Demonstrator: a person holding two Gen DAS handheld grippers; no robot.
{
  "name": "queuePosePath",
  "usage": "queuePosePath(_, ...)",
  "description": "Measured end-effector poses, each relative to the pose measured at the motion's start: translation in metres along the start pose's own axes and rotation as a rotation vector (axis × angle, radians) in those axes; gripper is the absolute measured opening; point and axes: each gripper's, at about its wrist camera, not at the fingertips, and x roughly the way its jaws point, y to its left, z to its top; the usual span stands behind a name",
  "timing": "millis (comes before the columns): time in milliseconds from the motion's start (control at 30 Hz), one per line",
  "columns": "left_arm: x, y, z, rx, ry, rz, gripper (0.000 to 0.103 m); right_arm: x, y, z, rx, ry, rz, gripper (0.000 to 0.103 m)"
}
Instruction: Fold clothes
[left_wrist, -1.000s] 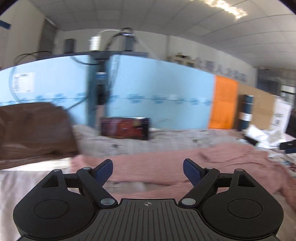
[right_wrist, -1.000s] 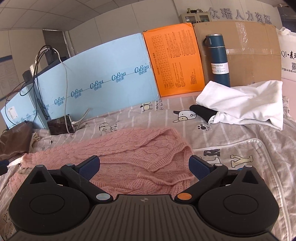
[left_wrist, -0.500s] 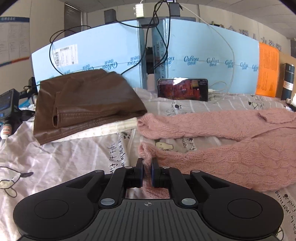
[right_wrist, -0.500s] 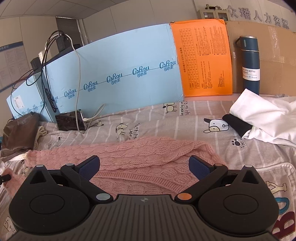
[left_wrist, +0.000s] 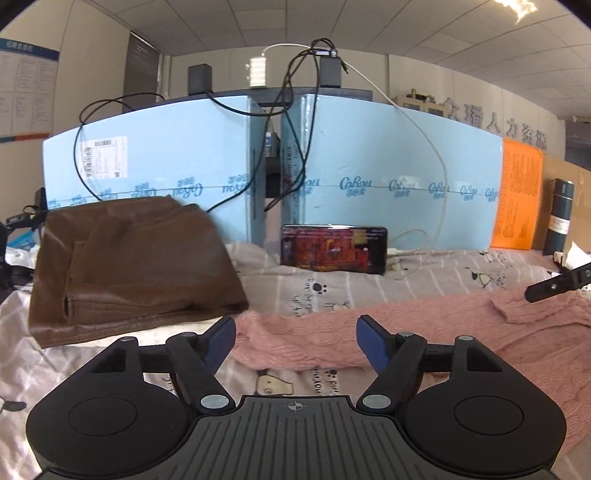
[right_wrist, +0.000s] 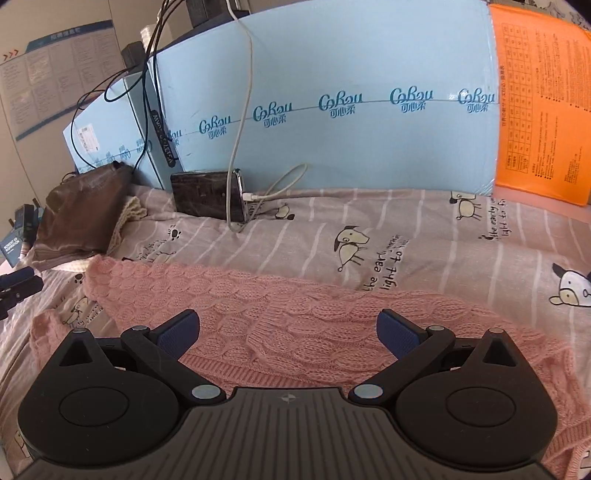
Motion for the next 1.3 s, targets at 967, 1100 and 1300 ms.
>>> queuePosePath(967,0.009,-0.021,0.017,-0.024,-0.073,-0.075,0.088,-0.04,-0.016,-0.015,0.051,-0.239,0.18,0.103)
queuePosePath(1100,-0.007,-0.069,0.008,0.013,-0.049,-0.514,0.088,-0.09,-0.022,-0.025,0.064,-0.396,0.257,0.103)
queuePosePath(1300,-0.012,-0.134,-0.022,0.056,0.129,-0.933,0.088,-0.153,-0.037,-0.074,0.171,-0.565,0.275,0.103)
